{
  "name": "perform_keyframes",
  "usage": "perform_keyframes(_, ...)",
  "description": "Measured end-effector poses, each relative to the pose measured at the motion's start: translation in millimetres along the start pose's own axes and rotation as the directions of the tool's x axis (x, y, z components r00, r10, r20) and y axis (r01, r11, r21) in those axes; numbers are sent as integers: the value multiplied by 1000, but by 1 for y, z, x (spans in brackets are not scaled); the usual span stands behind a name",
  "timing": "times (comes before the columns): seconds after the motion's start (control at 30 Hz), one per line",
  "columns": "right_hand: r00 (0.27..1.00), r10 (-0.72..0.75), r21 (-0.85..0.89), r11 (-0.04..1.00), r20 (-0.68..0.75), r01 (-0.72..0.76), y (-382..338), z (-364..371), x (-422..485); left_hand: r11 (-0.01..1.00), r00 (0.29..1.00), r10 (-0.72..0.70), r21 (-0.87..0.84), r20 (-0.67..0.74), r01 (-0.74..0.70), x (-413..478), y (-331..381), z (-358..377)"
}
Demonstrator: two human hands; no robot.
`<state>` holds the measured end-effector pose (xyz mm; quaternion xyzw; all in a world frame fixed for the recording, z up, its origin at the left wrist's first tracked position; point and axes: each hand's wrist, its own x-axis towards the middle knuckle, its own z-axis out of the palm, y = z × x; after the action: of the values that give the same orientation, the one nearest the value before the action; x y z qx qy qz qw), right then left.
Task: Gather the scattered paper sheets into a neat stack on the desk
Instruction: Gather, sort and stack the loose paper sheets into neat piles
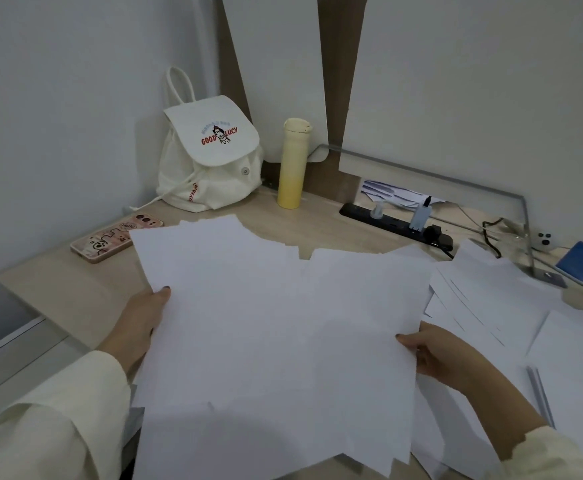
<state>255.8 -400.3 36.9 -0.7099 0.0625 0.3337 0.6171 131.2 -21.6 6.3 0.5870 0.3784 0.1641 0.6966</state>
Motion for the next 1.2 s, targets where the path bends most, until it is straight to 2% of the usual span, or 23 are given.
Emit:
perform_keyframes(0.1,995,50,-59,997,82,-46,-10,-1,1,996,990,37,-83,136,-26,-4,6,4)
perform_keyframes(0.23,991,33,-38,999,132,-28,-16,16,3,992,977,2,-122,213,25,-8,11,16)
perform_keyframes(0.4,987,-41,147,989,156,17,-9,57,14,987,907,-146,0,396,158,-21,2,40)
perform_keyframes(0.5,986,-55,81,996,158,43,-5,85,14,987,875,-158,83,457,135,-25,-1,53)
perform_keyframes(0.57,981,-143,29,990,134,140,-5,92,15,994,890,-106,81,443,78,-26,4,59)
perform_keyframes(0.7,948,-318,61,947,36,315,-24,81,16,989,925,96,-139,369,-47,-34,37,57)
perform_keyframes(0.93,846,-503,171,862,178,477,-85,69,-4,935,815,351,-223,460,-277,-67,102,58)
perform_keyframes(1.1,722,-679,259,727,131,636,-120,60,-24,882,731,470,-290,495,-371,-66,123,57)
perform_keyframes(1.2,703,-686,196,727,186,658,-121,58,-25,879,744,476,-285,469,-384,-62,119,58)
